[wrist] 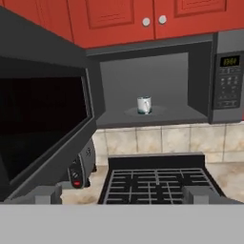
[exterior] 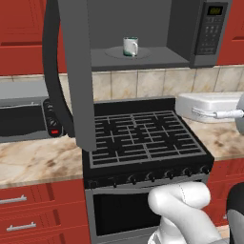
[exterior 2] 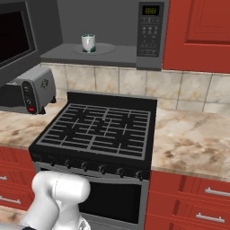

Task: Pick the mug from the counter and place it inside the microwave. Then close the microwave.

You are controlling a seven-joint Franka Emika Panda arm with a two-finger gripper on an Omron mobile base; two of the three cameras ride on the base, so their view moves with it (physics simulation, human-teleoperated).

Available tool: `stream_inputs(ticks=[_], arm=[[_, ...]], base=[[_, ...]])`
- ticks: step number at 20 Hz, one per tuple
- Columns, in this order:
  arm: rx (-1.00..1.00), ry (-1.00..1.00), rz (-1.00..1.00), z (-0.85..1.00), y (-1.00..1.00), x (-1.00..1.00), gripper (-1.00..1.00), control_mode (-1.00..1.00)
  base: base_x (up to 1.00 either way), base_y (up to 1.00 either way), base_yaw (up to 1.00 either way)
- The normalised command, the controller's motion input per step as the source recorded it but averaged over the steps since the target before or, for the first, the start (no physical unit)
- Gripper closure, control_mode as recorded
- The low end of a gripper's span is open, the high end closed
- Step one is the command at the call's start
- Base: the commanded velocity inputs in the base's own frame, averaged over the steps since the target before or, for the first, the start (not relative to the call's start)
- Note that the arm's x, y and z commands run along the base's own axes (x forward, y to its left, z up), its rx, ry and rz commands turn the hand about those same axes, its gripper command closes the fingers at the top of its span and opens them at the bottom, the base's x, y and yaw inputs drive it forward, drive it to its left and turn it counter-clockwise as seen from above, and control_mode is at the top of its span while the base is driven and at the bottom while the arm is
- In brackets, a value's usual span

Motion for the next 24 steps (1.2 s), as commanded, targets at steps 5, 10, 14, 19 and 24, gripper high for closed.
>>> stream_inputs(ticks=[5,10,14,19,24], arm=[[0.0,-0.19,0.0,0.0,0.28,-0.44,-1.0,-1.0],[0.0,-0.17,0.0,0.0,0.12,-0.6,-1.0,-1.0],[0.0,-0.1,0.0,-0.01,0.27,-0.28,-1.0,-1.0],[0.0,-0.01,0.0,-0.04,0.19,-0.01,-1.0,-1.0],[0.0,-0.01,0.0,0.0,0.28,-0.16,-1.0,-1.0]], base=[[0.0,0.0,0.0],[0.0,0.0,0.0],[0.0,0.0,0.0],[0.0,0.0,0.0],[0.0,0.0,0.0]])
